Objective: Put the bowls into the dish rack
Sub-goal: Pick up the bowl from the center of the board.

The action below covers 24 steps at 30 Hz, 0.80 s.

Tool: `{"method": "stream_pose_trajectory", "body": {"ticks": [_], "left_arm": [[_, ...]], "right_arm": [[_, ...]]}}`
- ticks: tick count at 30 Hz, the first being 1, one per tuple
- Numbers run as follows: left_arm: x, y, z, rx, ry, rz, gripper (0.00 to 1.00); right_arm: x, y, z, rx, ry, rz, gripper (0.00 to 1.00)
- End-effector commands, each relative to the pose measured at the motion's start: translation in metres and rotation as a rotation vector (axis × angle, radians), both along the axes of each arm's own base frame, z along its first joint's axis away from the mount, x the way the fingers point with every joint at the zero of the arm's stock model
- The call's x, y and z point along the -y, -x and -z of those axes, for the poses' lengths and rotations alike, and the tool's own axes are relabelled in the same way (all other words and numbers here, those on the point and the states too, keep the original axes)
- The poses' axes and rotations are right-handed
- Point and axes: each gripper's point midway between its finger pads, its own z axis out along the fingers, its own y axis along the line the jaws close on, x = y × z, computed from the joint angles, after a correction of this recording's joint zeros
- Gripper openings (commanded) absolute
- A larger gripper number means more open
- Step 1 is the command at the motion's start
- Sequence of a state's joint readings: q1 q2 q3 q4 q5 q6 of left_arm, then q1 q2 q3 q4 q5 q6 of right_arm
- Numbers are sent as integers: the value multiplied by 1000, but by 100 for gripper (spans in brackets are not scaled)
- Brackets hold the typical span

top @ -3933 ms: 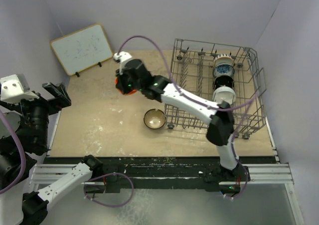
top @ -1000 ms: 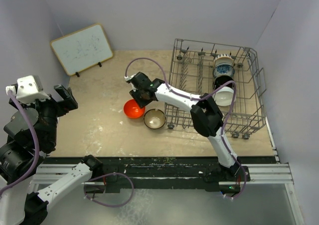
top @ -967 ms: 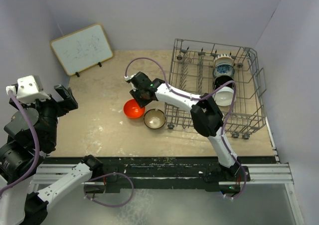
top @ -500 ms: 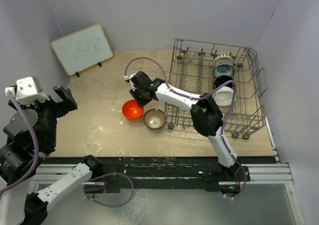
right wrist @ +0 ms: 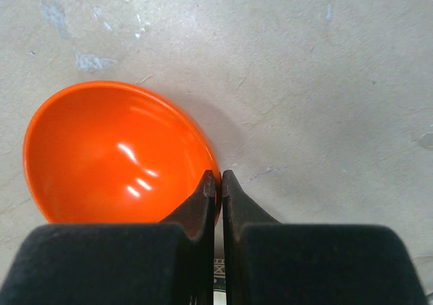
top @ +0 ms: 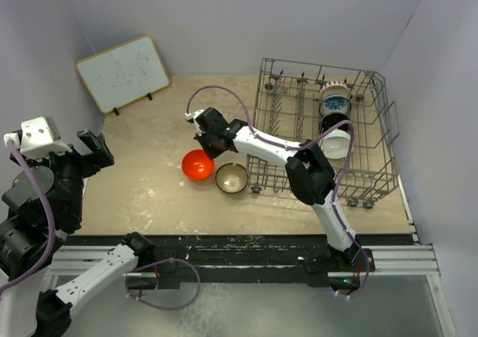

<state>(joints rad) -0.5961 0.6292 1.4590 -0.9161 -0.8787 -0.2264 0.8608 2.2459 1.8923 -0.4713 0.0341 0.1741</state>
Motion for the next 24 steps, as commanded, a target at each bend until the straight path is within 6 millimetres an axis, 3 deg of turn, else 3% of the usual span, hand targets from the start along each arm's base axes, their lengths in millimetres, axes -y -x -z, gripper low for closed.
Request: {"method": "stream_pose_trajectory", "body": {"ticks": [1, 7, 13, 17, 24], "left_arm": [[-5, 6, -2, 23, 32, -11, 99], [-7, 9, -3, 29, 38, -15, 99], [-9, 12, -7, 42, 49, -10, 99], [-7, 12, -8, 47, 58, 3, 99], [-1, 9, -8, 52, 67, 25, 99]], "right_arm": [[-15, -25, -102, 242, -187, 14, 0], [-15, -32, -207, 486, -284, 57, 0], [28, -29, -285, 645, -251, 111, 0], [87, -27, -319, 765, -125, 234, 0], [246, -18, -349, 880, 70, 614, 0]]}}
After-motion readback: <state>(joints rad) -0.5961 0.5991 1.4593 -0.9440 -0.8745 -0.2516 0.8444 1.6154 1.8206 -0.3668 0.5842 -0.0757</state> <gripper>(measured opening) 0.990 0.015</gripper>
